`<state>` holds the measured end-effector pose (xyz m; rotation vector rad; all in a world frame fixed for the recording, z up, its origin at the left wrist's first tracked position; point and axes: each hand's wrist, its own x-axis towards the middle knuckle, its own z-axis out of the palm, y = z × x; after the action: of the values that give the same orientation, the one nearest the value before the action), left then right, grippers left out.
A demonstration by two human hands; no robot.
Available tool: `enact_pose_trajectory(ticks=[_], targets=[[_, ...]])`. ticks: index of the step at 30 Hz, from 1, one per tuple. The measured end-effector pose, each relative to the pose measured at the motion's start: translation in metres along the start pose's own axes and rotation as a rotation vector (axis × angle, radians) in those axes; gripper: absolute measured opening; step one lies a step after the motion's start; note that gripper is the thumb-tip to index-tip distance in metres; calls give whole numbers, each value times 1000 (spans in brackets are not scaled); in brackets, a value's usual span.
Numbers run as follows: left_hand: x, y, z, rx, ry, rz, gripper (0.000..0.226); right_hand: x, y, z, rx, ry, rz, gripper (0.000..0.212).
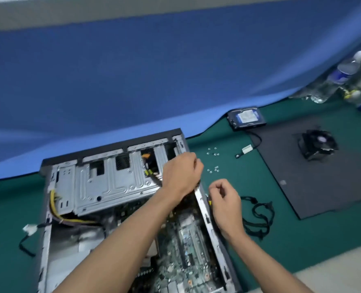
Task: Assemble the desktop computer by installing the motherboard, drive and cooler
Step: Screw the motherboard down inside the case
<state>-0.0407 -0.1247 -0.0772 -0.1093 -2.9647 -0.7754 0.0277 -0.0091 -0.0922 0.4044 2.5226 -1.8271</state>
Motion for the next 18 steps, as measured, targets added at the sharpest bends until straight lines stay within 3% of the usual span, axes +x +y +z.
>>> enact_pose_trajectory(ticks=[4, 18], targets=[[23, 2, 23, 154, 21, -117, 30, 53, 18, -17, 8, -75, 85, 13], [28, -2, 30, 105, 111, -80, 36, 164, 99, -1, -673, -422, 38, 11]])
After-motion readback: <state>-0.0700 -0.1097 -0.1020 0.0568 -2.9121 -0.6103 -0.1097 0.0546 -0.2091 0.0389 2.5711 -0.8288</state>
